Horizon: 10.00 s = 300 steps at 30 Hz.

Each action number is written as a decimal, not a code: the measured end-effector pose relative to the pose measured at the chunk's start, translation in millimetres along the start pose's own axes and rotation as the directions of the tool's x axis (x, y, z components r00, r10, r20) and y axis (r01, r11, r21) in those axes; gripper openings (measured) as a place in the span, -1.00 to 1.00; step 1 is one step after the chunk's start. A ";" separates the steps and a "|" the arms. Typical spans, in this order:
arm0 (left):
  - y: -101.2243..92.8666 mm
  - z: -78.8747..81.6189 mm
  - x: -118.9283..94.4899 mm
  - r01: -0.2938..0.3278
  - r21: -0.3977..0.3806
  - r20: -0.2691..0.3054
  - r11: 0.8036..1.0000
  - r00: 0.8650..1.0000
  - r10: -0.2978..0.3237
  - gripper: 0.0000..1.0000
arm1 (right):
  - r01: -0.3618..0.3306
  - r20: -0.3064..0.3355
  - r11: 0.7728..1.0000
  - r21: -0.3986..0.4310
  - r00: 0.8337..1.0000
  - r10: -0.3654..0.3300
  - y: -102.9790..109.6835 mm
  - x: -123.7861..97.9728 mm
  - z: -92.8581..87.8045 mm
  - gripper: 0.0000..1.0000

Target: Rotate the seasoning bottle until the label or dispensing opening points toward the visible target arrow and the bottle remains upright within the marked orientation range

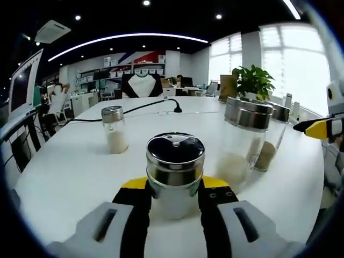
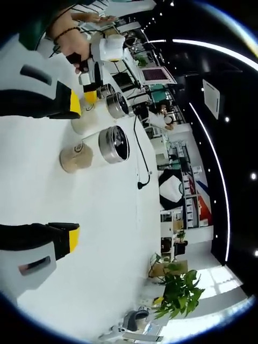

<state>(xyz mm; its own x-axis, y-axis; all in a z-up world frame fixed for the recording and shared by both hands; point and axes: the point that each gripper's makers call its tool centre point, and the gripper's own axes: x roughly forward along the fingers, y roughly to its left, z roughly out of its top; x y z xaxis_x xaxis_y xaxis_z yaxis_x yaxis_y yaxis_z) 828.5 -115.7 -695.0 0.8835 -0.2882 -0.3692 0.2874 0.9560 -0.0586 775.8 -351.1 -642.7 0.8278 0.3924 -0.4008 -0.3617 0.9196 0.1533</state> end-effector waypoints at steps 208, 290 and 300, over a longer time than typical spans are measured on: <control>0.3 20.1 -7.1 0.012 -0.029 0.087 0.999 0.996 -0.010 -0.28 | -0.127 -0.003 0.992 0.005 0.992 0.127 25.9 1.1 -1.2 0.53; -18.9 14.3 -7.2 0.648 0.287 -0.042 0.706 0.745 -0.666 -0.30 | -0.152 -0.024 0.987 -0.056 0.988 0.151 32.0 -2.1 -1.8 0.50; -17.0 4.4 -2.9 0.599 0.233 -0.037 0.766 0.793 -0.608 0.17 | -0.153 -0.038 0.987 -0.045 0.988 0.152 32.7 -2.5 -6.9 0.49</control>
<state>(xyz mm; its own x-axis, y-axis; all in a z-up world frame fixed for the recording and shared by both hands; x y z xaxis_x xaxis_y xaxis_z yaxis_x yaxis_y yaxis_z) 822.7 -131.3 -688.9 0.5121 -0.8078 -0.2918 0.8353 0.5476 -0.0500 759.0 -322.2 -642.9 0.7465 0.5263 -0.4071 -0.5032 0.8468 0.1721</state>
